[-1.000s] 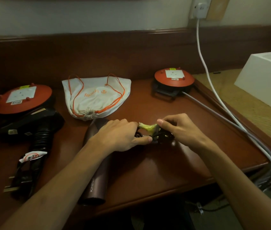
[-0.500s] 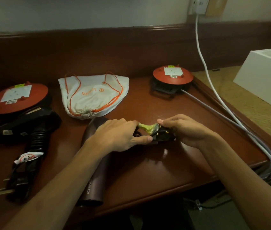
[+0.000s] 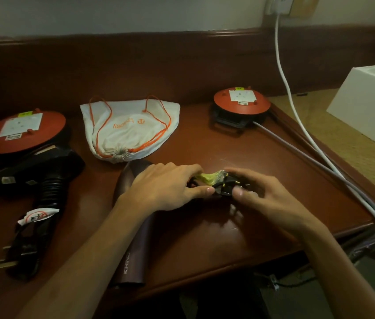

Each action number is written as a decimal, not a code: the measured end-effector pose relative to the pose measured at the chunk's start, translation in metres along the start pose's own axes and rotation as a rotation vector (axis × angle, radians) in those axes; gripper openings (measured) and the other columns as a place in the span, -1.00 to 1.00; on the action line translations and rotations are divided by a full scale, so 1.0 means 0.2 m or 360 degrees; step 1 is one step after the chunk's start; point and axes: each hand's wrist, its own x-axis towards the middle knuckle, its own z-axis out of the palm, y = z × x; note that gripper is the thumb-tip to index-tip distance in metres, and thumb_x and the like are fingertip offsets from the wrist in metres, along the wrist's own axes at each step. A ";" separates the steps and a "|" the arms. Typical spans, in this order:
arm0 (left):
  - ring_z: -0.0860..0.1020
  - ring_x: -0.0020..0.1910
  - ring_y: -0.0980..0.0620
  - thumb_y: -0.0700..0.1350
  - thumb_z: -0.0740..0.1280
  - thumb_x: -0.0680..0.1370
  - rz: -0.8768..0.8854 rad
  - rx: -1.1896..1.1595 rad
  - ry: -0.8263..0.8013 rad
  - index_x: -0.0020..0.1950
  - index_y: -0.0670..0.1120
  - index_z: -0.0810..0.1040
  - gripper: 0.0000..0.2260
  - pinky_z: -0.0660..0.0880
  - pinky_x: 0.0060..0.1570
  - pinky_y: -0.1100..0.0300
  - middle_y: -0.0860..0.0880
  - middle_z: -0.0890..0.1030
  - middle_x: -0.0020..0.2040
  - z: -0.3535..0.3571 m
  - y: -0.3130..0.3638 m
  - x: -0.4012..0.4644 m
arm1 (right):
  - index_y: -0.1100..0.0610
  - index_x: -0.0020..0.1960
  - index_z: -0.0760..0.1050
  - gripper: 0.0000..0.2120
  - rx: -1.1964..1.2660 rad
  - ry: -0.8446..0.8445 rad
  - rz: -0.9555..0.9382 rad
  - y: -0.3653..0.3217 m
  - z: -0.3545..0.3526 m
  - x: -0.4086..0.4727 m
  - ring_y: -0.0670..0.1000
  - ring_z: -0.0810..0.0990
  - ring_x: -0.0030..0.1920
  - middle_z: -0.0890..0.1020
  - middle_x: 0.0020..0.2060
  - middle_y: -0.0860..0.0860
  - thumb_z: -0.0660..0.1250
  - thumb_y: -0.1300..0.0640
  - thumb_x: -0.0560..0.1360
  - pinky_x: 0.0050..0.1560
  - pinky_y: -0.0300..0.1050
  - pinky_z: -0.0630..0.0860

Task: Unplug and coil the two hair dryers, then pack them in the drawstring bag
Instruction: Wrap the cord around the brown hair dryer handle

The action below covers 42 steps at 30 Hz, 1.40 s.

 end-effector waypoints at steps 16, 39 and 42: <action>0.59 0.14 0.00 0.56 0.18 0.43 -0.0107 -0.0091 -0.0090 0.25 0.17 0.53 -0.39 0.55 0.11 -0.12 0.09 0.65 0.17 -0.03 0.02 0.01 | 0.02 0.14 0.66 -0.72 -0.0223 0.0446 -0.0150 0.10 0.12 0.00 -0.10 0.68 0.05 0.73 -0.02 -0.11 0.54 0.01 0.45 0.19 0.11 0.58; 0.29 0.56 -0.12 0.20 0.36 0.57 -0.0772 -0.0341 0.0604 0.68 0.00 -0.18 -0.09 0.36 0.41 0.02 -0.04 0.05 0.68 0.14 0.03 -0.46 | -0.06 0.47 0.39 -0.53 -0.1423 0.0276 -0.0399 -0.16 0.18 0.11 -0.02 0.50 0.33 0.55 0.35 -0.10 0.26 -0.18 0.60 0.30 -0.02 0.37; 0.33 0.53 -0.13 0.20 0.45 0.51 -0.0624 -0.0498 0.0544 0.67 0.08 -0.07 -0.08 0.36 0.41 -0.03 -0.01 0.18 0.65 0.12 -0.09 -0.34 | -0.12 0.51 0.30 -0.57 -0.1550 -0.0138 0.0041 -0.23 0.18 0.18 0.13 0.54 0.28 0.55 0.33 -0.02 0.10 -0.16 0.67 0.21 0.13 0.51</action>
